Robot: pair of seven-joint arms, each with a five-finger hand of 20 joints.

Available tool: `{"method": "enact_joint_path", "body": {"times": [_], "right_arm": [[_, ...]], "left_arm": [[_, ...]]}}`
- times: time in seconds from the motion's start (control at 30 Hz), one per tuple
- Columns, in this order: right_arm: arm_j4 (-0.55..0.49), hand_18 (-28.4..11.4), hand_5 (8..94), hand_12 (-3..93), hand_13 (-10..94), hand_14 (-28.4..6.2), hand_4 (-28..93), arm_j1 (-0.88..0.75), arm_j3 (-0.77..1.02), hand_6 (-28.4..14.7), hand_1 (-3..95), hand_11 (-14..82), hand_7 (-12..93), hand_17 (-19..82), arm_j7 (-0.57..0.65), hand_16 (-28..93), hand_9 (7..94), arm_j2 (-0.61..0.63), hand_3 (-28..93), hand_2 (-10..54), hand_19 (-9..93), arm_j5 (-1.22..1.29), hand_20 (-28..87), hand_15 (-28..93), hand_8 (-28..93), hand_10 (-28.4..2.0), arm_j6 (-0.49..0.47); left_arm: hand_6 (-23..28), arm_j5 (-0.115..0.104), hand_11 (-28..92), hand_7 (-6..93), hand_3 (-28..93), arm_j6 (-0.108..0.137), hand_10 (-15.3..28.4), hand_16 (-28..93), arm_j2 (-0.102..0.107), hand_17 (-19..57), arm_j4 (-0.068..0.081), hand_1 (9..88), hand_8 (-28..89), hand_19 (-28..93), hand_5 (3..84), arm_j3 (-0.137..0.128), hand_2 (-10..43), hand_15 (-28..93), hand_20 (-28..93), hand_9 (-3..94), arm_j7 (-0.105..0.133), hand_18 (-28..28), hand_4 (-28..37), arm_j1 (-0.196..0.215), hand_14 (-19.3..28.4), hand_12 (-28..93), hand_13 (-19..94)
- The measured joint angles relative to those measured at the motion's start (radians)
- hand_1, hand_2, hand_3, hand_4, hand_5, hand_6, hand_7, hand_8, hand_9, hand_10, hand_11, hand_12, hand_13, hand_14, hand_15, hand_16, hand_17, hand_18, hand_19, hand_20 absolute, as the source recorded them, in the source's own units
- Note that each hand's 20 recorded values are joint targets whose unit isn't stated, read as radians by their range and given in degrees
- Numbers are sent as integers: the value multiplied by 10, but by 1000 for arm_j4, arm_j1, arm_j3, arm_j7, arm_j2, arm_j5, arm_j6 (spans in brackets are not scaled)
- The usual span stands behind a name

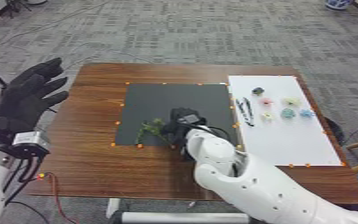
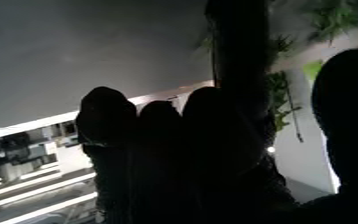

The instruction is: Arrange flowers

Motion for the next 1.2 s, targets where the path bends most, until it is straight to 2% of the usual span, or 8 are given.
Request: {"method": "enact_joint_path", "body": {"times": [0.27,0.43,0.47,0.57,0.63,0.73,0.87,1.2], "right_arm": [[-87,-238,764,443,883,-54,-201,-51,55,-8,164,637,230,468,27,360,927,32,825,-6,932,-8,496,893,-90,-62,77],[-163,-226,639,428,777,-97,-151,-100,132,4,261,639,207,339,33,350,832,61,918,107,880,-13,490,902,-89,-103,101],[-179,-222,598,450,740,-106,-127,-115,160,14,271,621,198,310,16,345,802,67,929,138,854,1,497,895,-108,-112,103],[-198,-216,515,585,697,-107,-217,-182,294,48,366,544,186,286,-134,352,720,75,928,110,823,134,512,883,-127,-115,103],[-184,-210,505,546,690,-106,-252,-219,375,63,393,576,181,285,-279,344,700,75,926,148,814,254,514,894,-133,-116,73],[-139,-216,498,459,728,-109,-185,-219,389,73,328,675,173,316,-450,325,723,84,931,245,829,302,508,926,-138,-132,-76],[-105,-220,471,423,755,-106,-135,-147,244,75,294,697,183,335,-544,320,752,106,932,288,850,125,496,929,-147,-131,-274],[-44,-221,443,411,775,-100,-96,-10,75,68,274,698,187,353,-542,322,771,86,932,303,870,33,476,926,-154,-124,-264]], "left_arm": [[14,1,139,218,703,0,87,-29,-8,-144,-1,254,-96,392,213,3,-67,377,100,141,-3,201,-254,1,119,206,45],[13,2,135,215,700,0,86,-27,-9,-144,-1,256,-95,391,213,3,-65,370,100,141,-6,200,-253,1,118,208,46],[13,2,134,214,700,0,86,-26,-9,-144,-1,256,-95,391,212,3,-65,369,100,141,-6,200,-253,3,118,209,46],[14,2,128,211,698,0,85,-24,-9,-144,-1,257,-93,389,212,2,-63,366,100,137,-6,200,-252,7,118,210,45],[14,2,123,210,698,0,84,-22,-9,-144,-1,259,-91,388,212,2,-61,362,101,136,-6,199,-251,9,116,212,45],[15,2,119,207,699,0,83,-20,-9,-145,-1,259,-90,386,212,2,-60,358,101,135,-6,199,-250,10,116,216,45],[15,2,113,206,698,0,83,-16,-9,-145,-1,261,-88,384,211,3,-59,354,103,136,-6,199,-250,10,116,222,44],[15,2,108,205,700,0,84,-10,-7,-145,1,259,-87,378,212,12,-60,346,106,137,-10,199,-249,5,117,230,45]]}}
